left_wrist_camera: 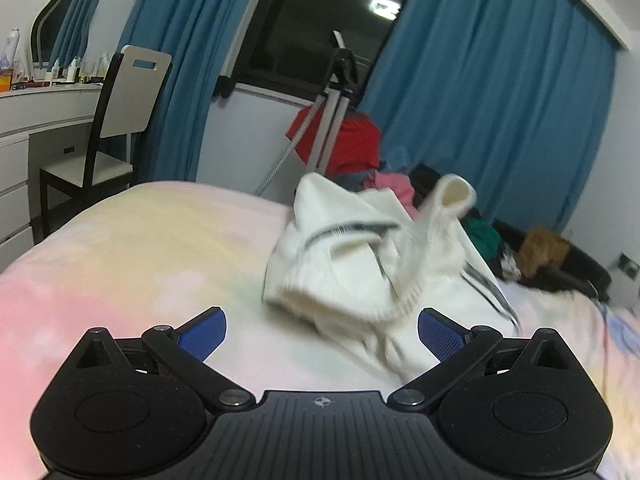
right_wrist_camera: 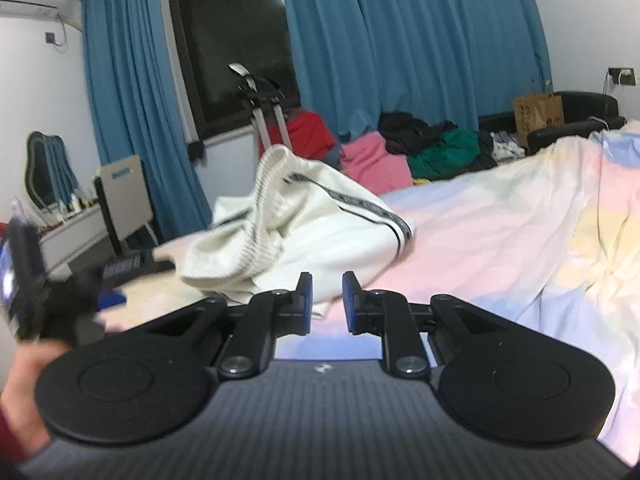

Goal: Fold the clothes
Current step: 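Grasp the white garment's ribbed cuff with the left gripper and lift it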

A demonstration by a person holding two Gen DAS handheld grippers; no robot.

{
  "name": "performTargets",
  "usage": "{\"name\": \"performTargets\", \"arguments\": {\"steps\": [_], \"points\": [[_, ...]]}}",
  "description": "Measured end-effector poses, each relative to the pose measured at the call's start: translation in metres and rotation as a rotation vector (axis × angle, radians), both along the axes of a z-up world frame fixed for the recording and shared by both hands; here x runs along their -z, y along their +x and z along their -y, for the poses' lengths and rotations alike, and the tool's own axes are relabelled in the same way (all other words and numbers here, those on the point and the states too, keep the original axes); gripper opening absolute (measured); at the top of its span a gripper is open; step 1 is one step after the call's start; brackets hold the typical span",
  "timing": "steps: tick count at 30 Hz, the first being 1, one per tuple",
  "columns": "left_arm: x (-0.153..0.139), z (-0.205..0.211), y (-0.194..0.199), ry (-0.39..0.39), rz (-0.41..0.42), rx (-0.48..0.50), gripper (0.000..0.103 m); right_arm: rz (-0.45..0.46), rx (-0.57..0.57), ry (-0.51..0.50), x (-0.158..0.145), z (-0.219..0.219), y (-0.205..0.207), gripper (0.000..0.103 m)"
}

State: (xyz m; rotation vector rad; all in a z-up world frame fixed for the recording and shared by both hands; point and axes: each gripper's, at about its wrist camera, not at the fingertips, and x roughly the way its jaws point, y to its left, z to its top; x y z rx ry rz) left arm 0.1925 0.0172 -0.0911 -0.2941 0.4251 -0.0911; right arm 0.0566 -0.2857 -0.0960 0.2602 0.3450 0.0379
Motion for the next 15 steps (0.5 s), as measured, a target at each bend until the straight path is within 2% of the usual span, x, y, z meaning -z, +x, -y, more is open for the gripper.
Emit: {"name": "performTargets", "arguments": {"steps": [3, 6, 7, 9, 10, 12, 15], "points": [[0.008, 0.004, 0.056, -0.003, 0.0, -0.016, 0.103, -0.028, -0.017, 0.045, 0.016, 0.009, 0.019, 0.021], [0.023, 0.007, 0.096, -0.024, -0.034, -0.021, 0.102, -0.065, -0.046, 0.12, 0.035, 0.02, 0.04, 0.023], [0.03, 0.007, 0.107, -0.041, -0.049, -0.014, 0.098, -0.076, -0.053, 0.146, 0.041, 0.021, 0.047, 0.023], [0.038, 0.005, 0.12, -0.085, -0.068, 0.0, 0.088, -0.097, -0.069, 0.197, 0.053, 0.025, 0.061, 0.026], [0.042, 0.004, 0.126, -0.106, -0.076, 0.007, 0.072, -0.102, -0.073, 0.214, 0.059, 0.025, 0.067, 0.028], [0.042, 0.004, 0.128, -0.12, -0.072, -0.011, 0.046, -0.111, -0.078, 0.223, 0.068, 0.024, 0.078, 0.029], [0.028, 0.003, 0.111, -0.148, -0.038, -0.004, 0.031, -0.113, -0.074, 0.223, 0.074, 0.02, 0.088, 0.029]]}}
